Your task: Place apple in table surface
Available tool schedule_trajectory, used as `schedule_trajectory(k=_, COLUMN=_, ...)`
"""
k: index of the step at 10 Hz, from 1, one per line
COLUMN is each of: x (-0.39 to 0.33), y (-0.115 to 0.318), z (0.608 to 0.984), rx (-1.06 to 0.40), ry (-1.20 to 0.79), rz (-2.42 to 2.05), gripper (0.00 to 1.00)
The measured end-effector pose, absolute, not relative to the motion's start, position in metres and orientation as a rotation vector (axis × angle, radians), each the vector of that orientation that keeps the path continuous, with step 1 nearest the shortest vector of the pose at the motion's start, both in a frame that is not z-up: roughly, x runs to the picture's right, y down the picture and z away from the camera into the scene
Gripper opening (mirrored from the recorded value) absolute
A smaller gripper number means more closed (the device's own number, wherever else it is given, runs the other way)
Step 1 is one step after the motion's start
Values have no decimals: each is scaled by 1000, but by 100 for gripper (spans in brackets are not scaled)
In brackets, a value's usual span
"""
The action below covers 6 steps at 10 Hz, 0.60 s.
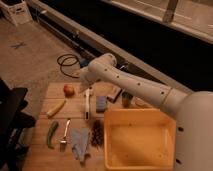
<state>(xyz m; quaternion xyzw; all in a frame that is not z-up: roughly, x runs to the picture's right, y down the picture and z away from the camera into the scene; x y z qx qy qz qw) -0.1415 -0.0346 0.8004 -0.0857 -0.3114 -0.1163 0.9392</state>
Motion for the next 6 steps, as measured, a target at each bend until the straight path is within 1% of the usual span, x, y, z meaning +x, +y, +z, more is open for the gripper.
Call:
schedule_trajectory(k=4, x=-138, y=-36, z=806, rx=-182, ry=-633, rz=-223, gripper=65)
schedule_trajectory(k=6, x=-143, y=-29, z=837, rx=-193, ry=-652, rz=-210, gripper=65)
